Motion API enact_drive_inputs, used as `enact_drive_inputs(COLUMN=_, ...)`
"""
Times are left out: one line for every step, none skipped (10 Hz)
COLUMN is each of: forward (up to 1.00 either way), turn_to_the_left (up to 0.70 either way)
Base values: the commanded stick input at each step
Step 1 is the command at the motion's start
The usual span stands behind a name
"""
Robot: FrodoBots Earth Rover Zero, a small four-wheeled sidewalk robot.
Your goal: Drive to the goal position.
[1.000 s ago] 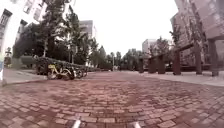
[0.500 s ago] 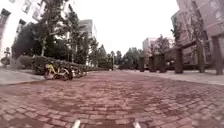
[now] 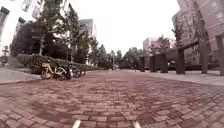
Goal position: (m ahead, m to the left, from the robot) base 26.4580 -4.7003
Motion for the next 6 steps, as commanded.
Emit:
enact_drive_inputs(forward=0.45, turn_to_the_left=0.00)
enact_drive_inputs(forward=0.45, turn_to_the_left=0.00)
enact_drive_inputs(forward=0.45, turn_to_the_left=0.00)
enact_drive_inputs(forward=0.45, turn_to_the_left=0.00)
enact_drive_inputs(forward=0.45, turn_to_the_left=0.00)
enact_drive_inputs(forward=0.45, turn_to_the_left=0.00)
